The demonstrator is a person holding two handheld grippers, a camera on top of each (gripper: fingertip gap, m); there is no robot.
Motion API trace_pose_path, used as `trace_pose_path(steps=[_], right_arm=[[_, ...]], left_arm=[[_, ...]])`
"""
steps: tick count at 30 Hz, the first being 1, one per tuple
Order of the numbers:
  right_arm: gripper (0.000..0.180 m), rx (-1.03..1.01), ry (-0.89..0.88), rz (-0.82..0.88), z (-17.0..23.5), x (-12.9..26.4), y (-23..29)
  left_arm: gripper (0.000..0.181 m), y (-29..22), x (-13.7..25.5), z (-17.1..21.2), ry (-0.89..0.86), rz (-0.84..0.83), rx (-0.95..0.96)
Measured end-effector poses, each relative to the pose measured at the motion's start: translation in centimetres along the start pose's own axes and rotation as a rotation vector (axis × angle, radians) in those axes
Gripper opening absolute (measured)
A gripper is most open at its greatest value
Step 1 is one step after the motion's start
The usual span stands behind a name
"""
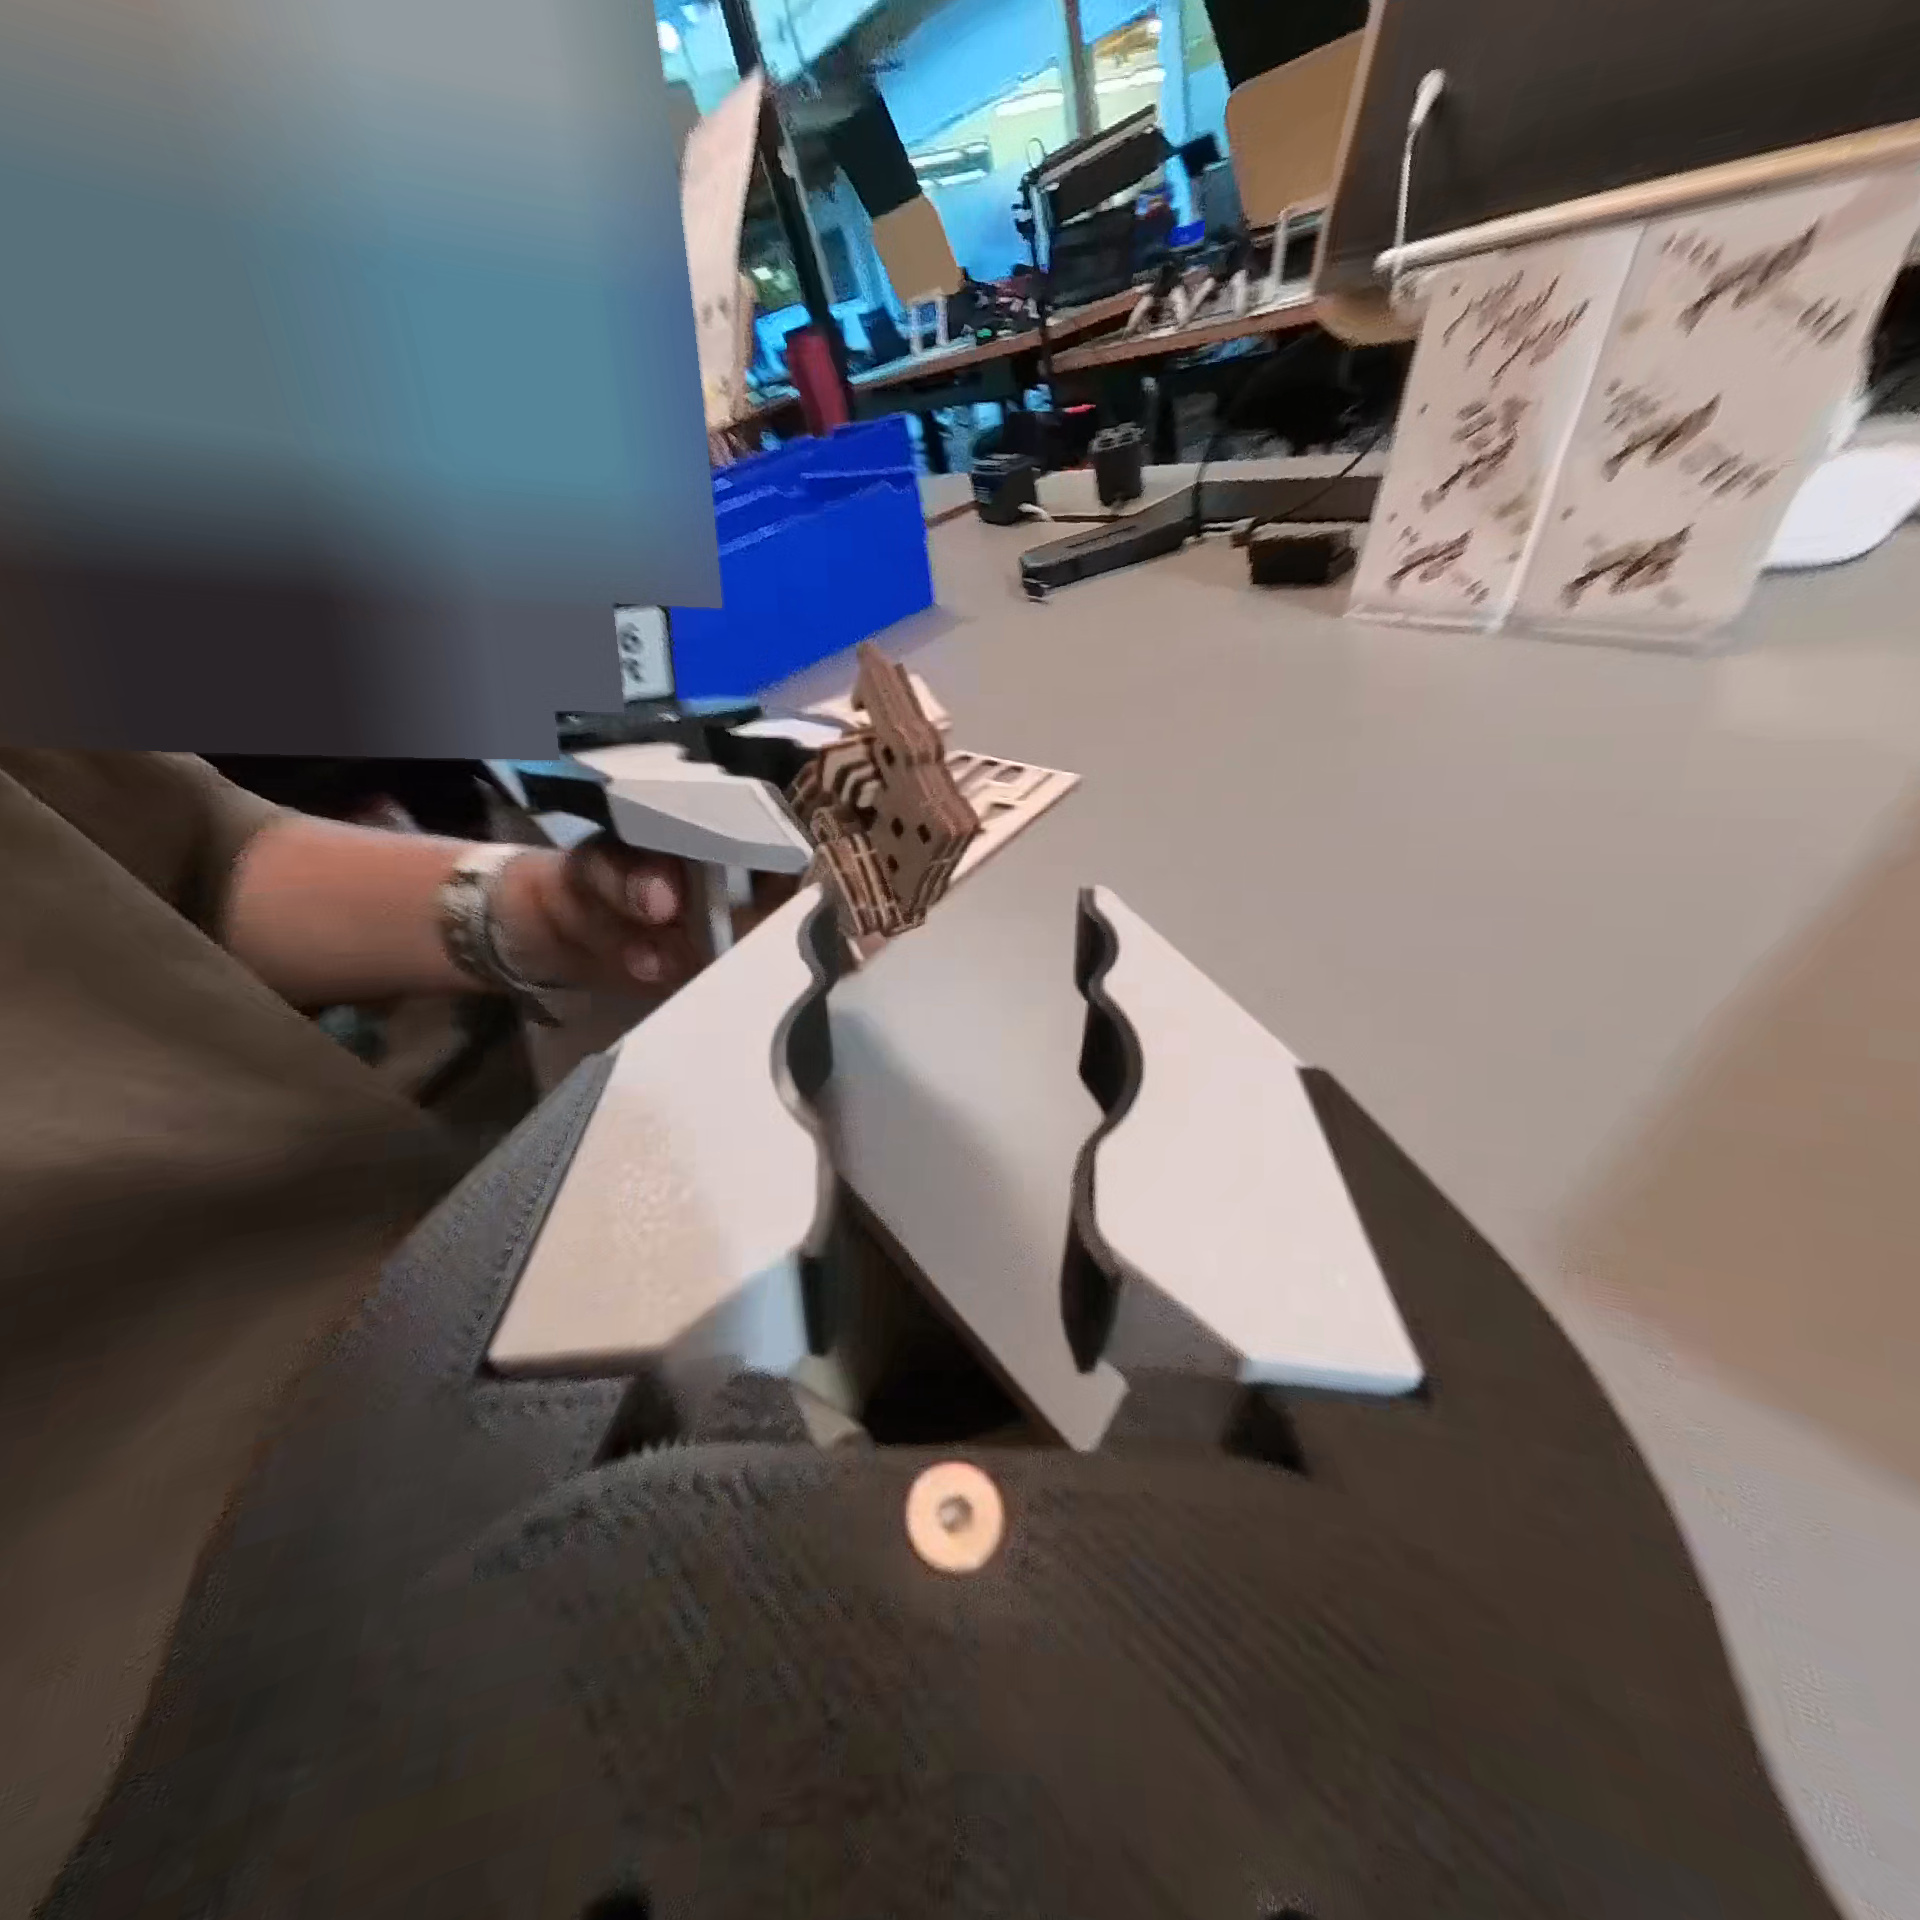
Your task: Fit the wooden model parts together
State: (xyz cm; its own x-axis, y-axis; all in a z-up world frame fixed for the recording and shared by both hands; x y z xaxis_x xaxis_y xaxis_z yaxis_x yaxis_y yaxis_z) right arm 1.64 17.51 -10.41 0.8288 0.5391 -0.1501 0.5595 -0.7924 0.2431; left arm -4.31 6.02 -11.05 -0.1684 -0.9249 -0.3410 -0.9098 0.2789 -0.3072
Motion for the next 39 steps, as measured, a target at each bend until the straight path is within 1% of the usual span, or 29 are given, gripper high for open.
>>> trace_pose_path(steps=[3,5,14,20,23,27,30,34,39], right_arm=[[0.029,-0.183,-0.049,-0.073,-0.1,0.1,0.1],[0.018,-0.248,-0.071,-0.115,-0.2,0.1,0.4],[0.017,-0.302,-0.108,-0.141,-0.3,0.2,0.3],[0.016,-0.343,-0.13,-0.143,-0.5,0.4,0.1],[0.016,-0.319,-0.109,-0.122,-0.3,0.3,0.0],[0.015,-0.293,-0.097,-0.102,-0.2,0.3,-0.1],[0.011,-0.251,-0.07,-0.087,0.0,0.3,-0.1],[0.012,-0.185,-0.04,-0.073,0.3,0.0,0.2],[0.016,-0.172,-0.038,-0.074,0.3,0.0,0.3]], left_arm=[[0.017,0.0,-0.2,0.1,-0.033,0.007,0.11],[0.017,0.0,-0.3,0.2,-0.048,0.006,0.158],[0.017,-0.1,-0.3,0.3,-0.037,0.034,0.212],[0.02,-0.3,-0.5,0.9,0.01,0.049,0.214],[0.03,-0.4,-0.6,1.1,0.03,0.04,0.203],[0.028,-0.1,-0.6,1.4,0.024,0.015,0.24],[0.027,0.3,-0.6,1.5,-0.001,-0.024,0.299],[0.024,0.7,-0.5,1.9,-0.022,-0.044,0.363],[0.022,0.8,-0.5,1.7,-0.037,-0.038,0.366]])
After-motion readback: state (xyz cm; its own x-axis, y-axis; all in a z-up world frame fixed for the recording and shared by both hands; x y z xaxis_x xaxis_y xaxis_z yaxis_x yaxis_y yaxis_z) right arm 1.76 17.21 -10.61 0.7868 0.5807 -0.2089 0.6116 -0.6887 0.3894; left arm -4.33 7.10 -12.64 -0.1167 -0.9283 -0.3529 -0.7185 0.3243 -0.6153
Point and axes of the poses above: each gripper's, where its closed fingertips meet, x back along the fingers, z out of its underside, y = z × x across the jaws, the point moved 6 cm from there along x, back along the fingers, and after that the axes turned 15 degrees about -y, right-handed, at the moved point
